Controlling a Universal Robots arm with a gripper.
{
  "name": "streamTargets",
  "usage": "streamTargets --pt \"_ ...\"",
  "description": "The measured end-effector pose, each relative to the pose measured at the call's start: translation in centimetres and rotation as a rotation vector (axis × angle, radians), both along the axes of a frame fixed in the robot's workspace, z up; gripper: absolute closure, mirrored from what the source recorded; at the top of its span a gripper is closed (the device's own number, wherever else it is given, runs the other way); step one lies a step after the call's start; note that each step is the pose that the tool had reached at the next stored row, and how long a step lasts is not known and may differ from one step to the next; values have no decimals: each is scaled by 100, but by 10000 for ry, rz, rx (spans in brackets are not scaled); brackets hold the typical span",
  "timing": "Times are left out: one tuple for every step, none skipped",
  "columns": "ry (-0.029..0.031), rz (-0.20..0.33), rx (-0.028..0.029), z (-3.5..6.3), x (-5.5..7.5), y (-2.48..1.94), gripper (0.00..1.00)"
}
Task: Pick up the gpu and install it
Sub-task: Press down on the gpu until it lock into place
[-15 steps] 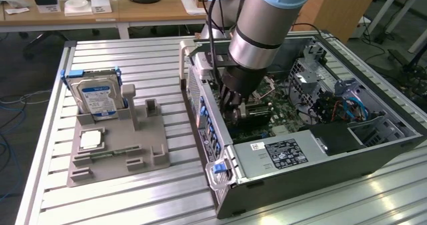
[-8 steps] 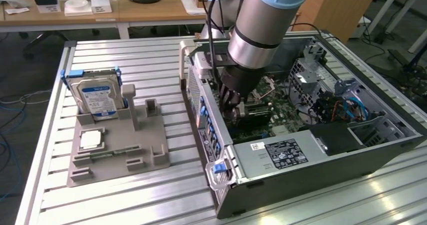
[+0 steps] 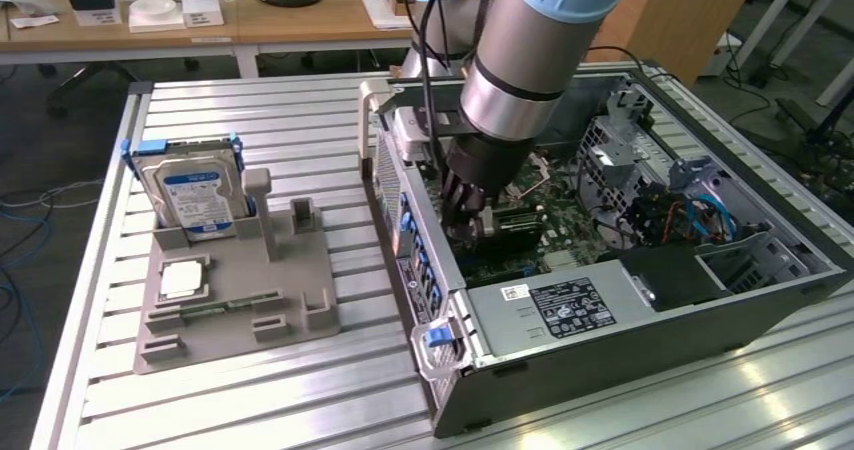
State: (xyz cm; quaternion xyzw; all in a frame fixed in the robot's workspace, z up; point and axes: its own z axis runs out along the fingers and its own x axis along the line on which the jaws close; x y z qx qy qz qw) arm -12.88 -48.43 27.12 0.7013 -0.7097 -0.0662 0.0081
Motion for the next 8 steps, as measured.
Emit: streamTargets --pt "1 0 0 0 0 -14 89" --pt "1 0 0 0 0 -32 89" --pt "1 0 0 0 0 -46 89" --pt "2 0 0 0 0 -59 89" --pt "1 1 0 0 -1 -70 89" --pt "2 -1 0 0 -7 -78 89" --pt "1 -2 0 0 -16 -84 89" --pt "1 0 0 0 -25 -89 89"
